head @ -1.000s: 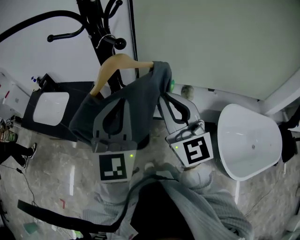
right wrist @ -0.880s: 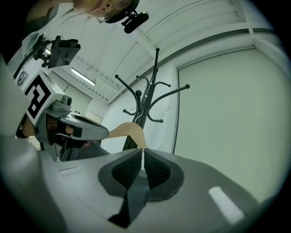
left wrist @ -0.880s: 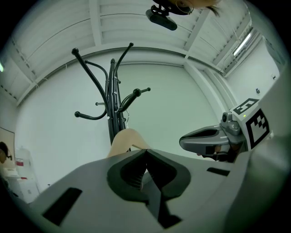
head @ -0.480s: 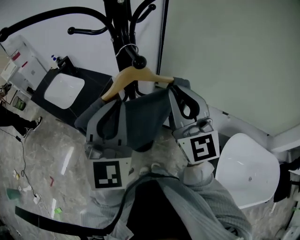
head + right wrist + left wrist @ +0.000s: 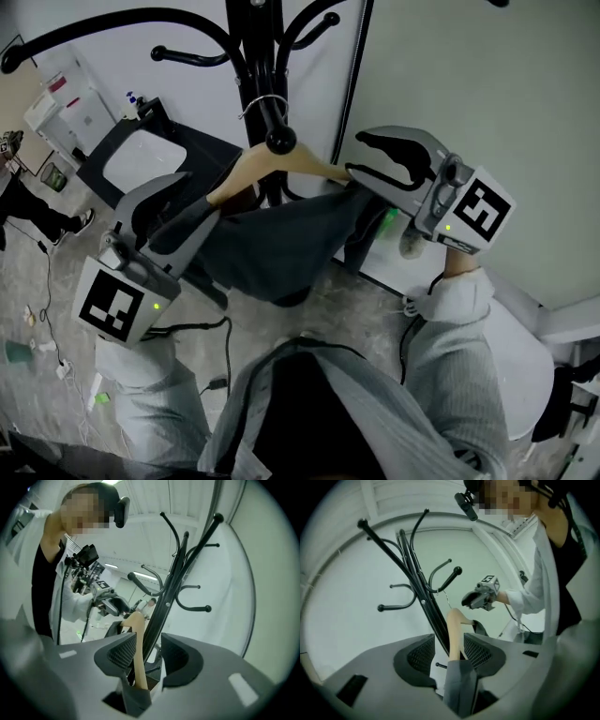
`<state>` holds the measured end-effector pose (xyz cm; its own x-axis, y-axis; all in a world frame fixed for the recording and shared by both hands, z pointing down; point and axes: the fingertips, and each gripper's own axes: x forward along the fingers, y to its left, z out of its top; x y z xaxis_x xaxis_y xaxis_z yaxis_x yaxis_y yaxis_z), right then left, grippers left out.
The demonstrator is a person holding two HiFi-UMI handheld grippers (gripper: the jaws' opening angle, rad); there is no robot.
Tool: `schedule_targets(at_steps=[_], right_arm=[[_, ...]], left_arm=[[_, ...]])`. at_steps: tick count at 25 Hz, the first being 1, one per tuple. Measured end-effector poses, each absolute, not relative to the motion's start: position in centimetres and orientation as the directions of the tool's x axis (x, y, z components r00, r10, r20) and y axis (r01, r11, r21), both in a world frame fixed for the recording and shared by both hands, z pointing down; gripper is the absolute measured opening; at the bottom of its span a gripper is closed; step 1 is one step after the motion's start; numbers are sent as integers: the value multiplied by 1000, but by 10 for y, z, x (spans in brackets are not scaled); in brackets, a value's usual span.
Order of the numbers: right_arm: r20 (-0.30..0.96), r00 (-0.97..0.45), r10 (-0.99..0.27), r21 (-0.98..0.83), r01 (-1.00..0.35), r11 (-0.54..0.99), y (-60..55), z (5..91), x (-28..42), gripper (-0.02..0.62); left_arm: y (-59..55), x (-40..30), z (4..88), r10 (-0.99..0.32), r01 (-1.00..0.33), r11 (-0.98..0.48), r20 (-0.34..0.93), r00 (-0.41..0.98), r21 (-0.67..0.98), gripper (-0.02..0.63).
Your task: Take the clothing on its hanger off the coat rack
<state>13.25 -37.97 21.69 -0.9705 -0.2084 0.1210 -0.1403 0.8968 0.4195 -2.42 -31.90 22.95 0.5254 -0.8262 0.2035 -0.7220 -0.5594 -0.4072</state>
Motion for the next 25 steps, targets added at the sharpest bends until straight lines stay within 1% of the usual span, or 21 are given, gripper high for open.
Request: schedule_targets(at_steps=[2, 5, 8, 10, 12, 13, 15, 16, 17, 18, 19, 22, 25], right_arm=[[184, -977, -107, 403, -25, 915, -383, 223, 128, 154], [256, -966, 49, 317, 132, 939, -383, 236, 116, 170], [354, -921, 161, 244, 257, 935, -386, 259, 104, 181], [393, -893, 217, 198, 313, 929, -388, 272, 97, 179], [405, -884, 235, 184, 330, 926, -389, 280, 93, 179], [408, -884, 229, 191, 328, 925, -390, 282, 92, 179], [406, -885, 228, 200, 330, 923, -389, 284, 91, 173], [401, -885, 237, 195, 335, 922, -388, 284, 92, 151], [396, -884, 248, 187, 342, 921, -388, 283, 92, 123], [392, -882, 262, 175, 351, 920, -387, 283, 93, 79], [387, -879, 278, 161, 361, 919, -387, 283, 93, 66], [369, -873, 319, 124, 386, 914, -385, 283, 95, 61], [369, -877, 307, 137, 378, 915, -385, 281, 94, 60]], left_arm=[[-322, -17, 240, -749, -644, -661, 284, 599, -384, 187], [-329, -14, 255, -666, -570, -746, 374, 646, -345, 190], [-347, -17, 269, -620, -538, -784, 418, 664, -308, 190], [-360, -17, 274, -599, -531, -800, 415, 685, -280, 189], [-363, -14, 277, -560, -506, -828, 407, 722, -241, 187], [-362, -11, 278, -537, -488, -843, 405, 740, -226, 173], [-358, -7, 278, -501, -459, -865, 399, 768, -203, 104], [-357, -6, 277, -488, -450, -873, 396, 778, -191, 78], [-356, -6, 277, -476, -443, -879, 393, 787, -177, 75], [-356, -5, 277, -463, -436, -885, 392, 795, -161, 73], [-356, -5, 277, -449, -430, -892, 392, 803, -142, 71], [-354, -4, 277, -408, -409, -908, 393, 824, -85, 64], [-355, -4, 276, -415, -406, -907, 390, 822, -108, 63]])
